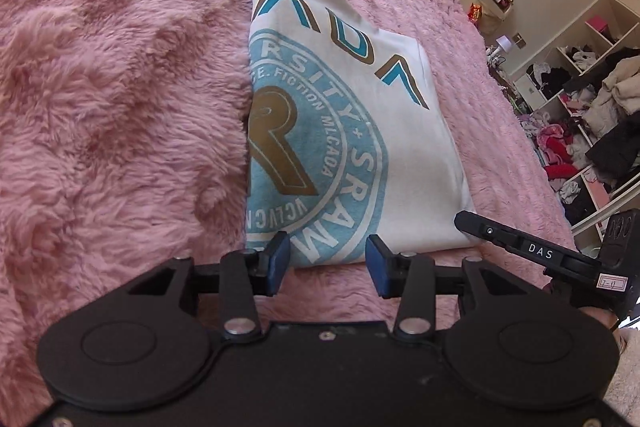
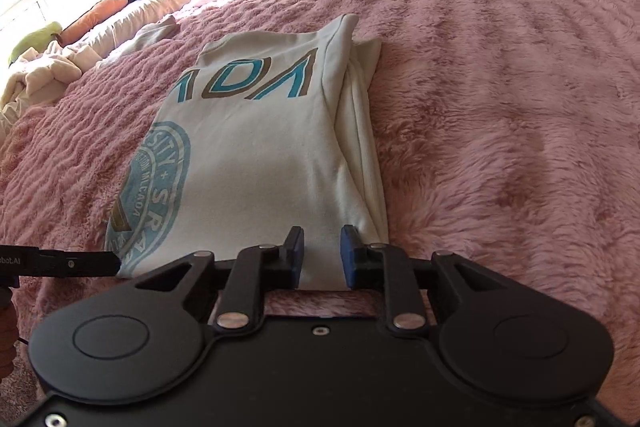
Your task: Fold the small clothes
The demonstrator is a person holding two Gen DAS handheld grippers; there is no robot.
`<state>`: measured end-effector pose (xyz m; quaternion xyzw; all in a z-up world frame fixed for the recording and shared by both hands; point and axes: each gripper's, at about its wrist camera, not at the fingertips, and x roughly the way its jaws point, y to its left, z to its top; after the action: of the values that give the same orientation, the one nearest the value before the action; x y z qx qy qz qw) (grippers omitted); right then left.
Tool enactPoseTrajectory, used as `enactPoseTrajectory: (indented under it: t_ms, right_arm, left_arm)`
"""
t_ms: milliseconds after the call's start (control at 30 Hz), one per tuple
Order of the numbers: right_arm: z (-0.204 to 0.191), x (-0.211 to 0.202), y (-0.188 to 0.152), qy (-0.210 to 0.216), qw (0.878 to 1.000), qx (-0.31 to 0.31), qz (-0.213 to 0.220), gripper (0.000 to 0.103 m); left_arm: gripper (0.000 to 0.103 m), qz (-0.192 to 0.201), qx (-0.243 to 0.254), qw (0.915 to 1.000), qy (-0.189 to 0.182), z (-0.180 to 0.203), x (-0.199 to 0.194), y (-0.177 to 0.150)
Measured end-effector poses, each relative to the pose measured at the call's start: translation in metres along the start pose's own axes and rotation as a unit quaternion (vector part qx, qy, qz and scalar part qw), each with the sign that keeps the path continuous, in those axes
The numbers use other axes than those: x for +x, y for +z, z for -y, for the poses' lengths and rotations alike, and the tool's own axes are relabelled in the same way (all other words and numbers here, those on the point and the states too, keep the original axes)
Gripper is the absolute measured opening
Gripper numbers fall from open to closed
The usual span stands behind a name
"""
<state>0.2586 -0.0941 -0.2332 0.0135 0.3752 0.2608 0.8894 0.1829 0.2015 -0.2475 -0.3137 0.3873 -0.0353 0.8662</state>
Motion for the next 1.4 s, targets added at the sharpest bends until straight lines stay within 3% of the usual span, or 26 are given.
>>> enactPoseTrajectory:
  t_ms: [133, 300, 400, 567, 767, 833, 967, 1133, 1300, 1400]
  right_arm:
    - [-0.006, -0.009, 0.006, -0.004, 1.0, 0.011, 0.005, 0.02]
    - [-0.031, -0.021, 0.01, -0.01, 0.999, -0.027, 0.032, 0.024]
    - [-0.037, -0.009, 0.004, -0.027, 0.999, -0.04, 0.014, 0.024]
    - [-0.036, -0.001, -0.002, -0.047, 0.998, -0.032, 0.002, 0.024]
    - [-0.05, -0.006, 0.025, -0.045, 0.997, -0.039, 0.042, 0.024]
    - [-0.052, 0.0, 0.037, -0.048, 0.997, -0.045, 0.051, 0.024]
    - [-0.048, 0.023, 0.049, -0.055, 0.997, -0.036, 0.047, 0.024]
    - [-0.042, 0.044, 0.043, -0.064, 0.997, -0.038, 0.028, 0.024]
    - [-0.046, 0.037, 0.068, -0.048, 0.996, -0.035, 0.065, 0.025]
    - [-0.044, 0.049, 0.085, -0.05, 0.995, -0.037, 0.081, 0.026]
  left_arm:
    - [0.043, -0.006, 0.009, 0.9998, 0.016, 0.015, -0.006, 0.01]
    - [0.045, 0.026, 0.017, 0.9995, 0.01, 0.032, -0.012, 0.028]
    - [0.045, 0.003, 0.012, 0.9995, 0.031, 0.027, 0.007, 0.028]
    - [0.045, 0.003, 0.01, 0.9995, 0.031, 0.019, 0.018, 0.024]
    - [0.045, 0.046, 0.007, 0.9988, 0.012, 0.033, 0.003, 0.055]
    - [0.045, 0.067, 0.013, 0.9973, 0.026, 0.034, 0.005, 0.068]
    - [0.046, 0.062, 0.014, 0.9961, 0.061, 0.026, 0.025, 0.081]
    - [0.046, 0.053, 0.041, 0.9953, 0.07, 0.024, 0.041, 0.08]
    - [0.046, 0.085, 0.062, 0.9925, 0.062, 0.042, 0.033, 0.101]
    - [0.047, 0.08, 0.059, 0.9919, 0.079, 0.039, 0.046, 0.116]
